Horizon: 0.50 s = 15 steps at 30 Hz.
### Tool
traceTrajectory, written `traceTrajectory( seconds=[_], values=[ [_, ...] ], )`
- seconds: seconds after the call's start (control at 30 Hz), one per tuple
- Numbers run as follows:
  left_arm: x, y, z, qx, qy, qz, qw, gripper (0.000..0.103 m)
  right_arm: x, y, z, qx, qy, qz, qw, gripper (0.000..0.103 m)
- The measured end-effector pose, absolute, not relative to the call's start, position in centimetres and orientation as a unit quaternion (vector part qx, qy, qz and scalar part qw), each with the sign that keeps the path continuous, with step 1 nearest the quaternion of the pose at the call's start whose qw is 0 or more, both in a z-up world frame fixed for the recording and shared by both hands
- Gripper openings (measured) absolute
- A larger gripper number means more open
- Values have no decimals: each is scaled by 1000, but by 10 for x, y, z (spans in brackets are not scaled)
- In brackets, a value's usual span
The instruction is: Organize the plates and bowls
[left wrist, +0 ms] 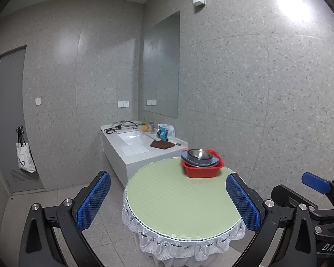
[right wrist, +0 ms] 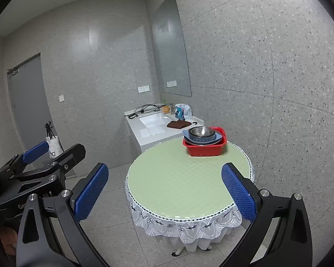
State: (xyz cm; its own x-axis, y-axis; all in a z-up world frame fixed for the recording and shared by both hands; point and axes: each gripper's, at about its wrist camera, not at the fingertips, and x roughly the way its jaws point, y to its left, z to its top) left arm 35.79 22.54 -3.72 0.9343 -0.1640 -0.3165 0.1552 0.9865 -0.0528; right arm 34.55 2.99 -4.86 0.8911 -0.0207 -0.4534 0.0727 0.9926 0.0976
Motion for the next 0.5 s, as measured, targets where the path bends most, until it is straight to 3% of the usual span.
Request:
traceTrajectory(
  seconds=[0.5],
  values=[
    [350,229,-41,-18,158,-78,984,102,345,32,-46,54,228,-18,972,103]
  ],
)
